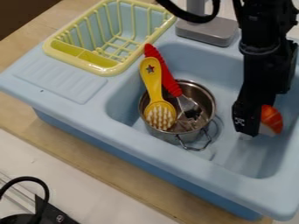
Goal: Put the orange sushi in the sink
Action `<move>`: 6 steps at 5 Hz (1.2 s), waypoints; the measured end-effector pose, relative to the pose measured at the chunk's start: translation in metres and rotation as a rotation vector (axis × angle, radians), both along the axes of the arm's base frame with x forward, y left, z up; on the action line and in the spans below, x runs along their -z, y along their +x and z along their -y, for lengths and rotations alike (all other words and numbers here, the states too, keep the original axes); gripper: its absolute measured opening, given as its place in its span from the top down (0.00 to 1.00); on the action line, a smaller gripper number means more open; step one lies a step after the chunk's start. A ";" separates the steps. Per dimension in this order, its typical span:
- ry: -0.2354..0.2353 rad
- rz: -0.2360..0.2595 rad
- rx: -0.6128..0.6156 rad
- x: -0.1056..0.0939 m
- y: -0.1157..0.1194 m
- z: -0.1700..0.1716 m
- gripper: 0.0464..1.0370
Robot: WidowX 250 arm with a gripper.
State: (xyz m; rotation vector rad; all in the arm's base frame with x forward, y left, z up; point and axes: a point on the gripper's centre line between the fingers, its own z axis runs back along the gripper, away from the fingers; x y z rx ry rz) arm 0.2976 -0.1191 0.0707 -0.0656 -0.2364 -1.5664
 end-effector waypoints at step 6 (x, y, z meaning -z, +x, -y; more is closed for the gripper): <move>0.124 -0.130 -0.240 -0.047 0.000 -0.028 0.04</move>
